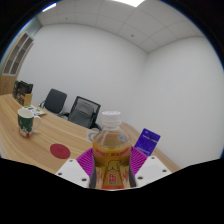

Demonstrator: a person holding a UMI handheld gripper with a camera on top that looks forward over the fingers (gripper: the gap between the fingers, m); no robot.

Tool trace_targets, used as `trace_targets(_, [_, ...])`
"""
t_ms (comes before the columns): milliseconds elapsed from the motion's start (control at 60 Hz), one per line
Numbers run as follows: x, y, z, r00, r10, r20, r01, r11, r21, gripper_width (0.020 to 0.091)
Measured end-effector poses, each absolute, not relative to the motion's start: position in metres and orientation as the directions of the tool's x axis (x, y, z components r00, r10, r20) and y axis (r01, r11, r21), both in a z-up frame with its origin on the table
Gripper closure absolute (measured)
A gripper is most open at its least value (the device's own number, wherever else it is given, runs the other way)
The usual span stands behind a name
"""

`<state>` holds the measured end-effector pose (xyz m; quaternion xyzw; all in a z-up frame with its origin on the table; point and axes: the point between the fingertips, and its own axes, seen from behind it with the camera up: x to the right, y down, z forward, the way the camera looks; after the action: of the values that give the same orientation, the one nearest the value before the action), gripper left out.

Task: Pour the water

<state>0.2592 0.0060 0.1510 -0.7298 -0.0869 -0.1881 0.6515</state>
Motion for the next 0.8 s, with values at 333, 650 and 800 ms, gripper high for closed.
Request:
trace_targets(333, [0.079,0.075,0.252,0.126,-0.117,0.985,0.991,-0.023,-0.130,0.0650])
trace_targets(650, [0.017,0.111,0.202,-0.581,-0.075,0.810,0.813,-0.020,0.581,0.0651])
trace_targets(800, [0.017,0.112,0.201,-0.594,-0.060,0.802,0.804,-0.015,0.594,0.0649])
